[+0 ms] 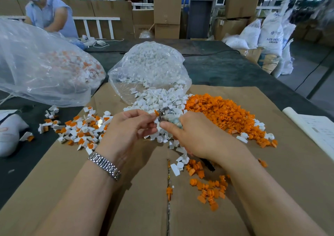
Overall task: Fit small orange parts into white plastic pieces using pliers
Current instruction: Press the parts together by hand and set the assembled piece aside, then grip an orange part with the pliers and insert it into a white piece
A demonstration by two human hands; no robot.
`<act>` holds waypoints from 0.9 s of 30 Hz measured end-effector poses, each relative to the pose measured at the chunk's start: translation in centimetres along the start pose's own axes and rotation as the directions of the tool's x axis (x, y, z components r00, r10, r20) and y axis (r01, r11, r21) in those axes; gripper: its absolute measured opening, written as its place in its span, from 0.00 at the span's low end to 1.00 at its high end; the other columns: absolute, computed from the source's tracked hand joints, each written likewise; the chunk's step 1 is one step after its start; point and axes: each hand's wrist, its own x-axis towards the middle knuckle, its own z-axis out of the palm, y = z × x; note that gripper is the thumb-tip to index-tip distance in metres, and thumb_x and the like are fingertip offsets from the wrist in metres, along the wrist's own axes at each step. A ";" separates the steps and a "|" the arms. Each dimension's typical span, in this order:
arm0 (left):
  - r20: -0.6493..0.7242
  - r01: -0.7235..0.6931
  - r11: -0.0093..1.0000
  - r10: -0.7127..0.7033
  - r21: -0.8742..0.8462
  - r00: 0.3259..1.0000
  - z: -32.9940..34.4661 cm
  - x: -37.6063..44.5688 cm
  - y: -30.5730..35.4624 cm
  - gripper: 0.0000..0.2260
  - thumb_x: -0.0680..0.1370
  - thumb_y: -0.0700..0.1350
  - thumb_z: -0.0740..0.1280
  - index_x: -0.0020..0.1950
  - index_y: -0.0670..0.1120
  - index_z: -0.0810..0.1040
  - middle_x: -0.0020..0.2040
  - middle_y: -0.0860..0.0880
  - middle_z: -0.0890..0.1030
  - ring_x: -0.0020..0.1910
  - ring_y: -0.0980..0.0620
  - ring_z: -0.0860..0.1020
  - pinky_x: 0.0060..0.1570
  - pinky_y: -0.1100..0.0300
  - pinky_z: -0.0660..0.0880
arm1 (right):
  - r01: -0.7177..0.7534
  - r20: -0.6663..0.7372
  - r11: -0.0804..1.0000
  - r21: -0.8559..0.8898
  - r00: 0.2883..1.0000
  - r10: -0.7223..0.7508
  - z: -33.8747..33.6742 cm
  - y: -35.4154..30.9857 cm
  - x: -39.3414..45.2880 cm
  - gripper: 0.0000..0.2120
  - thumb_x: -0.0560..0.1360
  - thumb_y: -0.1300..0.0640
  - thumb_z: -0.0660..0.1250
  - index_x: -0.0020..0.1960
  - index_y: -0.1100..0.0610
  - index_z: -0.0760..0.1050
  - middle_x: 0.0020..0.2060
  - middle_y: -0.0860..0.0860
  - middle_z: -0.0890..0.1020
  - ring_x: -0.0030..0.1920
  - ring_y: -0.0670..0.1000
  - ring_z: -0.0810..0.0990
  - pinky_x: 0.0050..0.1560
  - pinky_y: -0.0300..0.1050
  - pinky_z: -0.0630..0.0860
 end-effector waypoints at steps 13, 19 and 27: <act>-0.109 -0.051 0.991 0.065 0.123 0.992 -1.0 0.4 0.3 0.07 0.78 0.39 0.71 0.41 0.41 0.80 0.34 0.46 0.82 0.35 0.51 0.82 0.42 0.55 0.83 | -0.022 0.034 0.986 0.165 0.999 0.017 -1.5 0.3 -0.3 0.38 0.80 0.31 0.53 0.43 0.67 0.76 0.35 0.61 0.82 0.39 0.60 0.84 0.43 0.55 0.79; -0.292 -0.004 0.537 0.465 0.844 0.836 -2.8 0.5 0.8 0.08 0.75 0.44 0.70 0.40 0.47 0.72 0.36 0.48 0.76 0.35 0.48 0.75 0.33 0.54 0.72 | -0.147 -0.191 0.981 -0.126 0.974 0.121 -2.8 3.6 0.1 0.22 0.79 0.35 0.61 0.43 0.54 0.72 0.38 0.51 0.74 0.36 0.49 0.70 0.34 0.46 0.62; -0.121 -0.038 0.277 0.532 0.960 0.838 -2.7 0.3 0.5 0.06 0.77 0.48 0.71 0.50 0.47 0.79 0.54 0.44 0.78 0.62 0.38 0.73 0.59 0.44 0.69 | -0.305 -0.207 0.899 -0.313 0.946 0.249 -0.7 4.9 0.5 0.22 0.77 0.38 0.69 0.56 0.56 0.74 0.55 0.55 0.75 0.57 0.58 0.74 0.60 0.60 0.73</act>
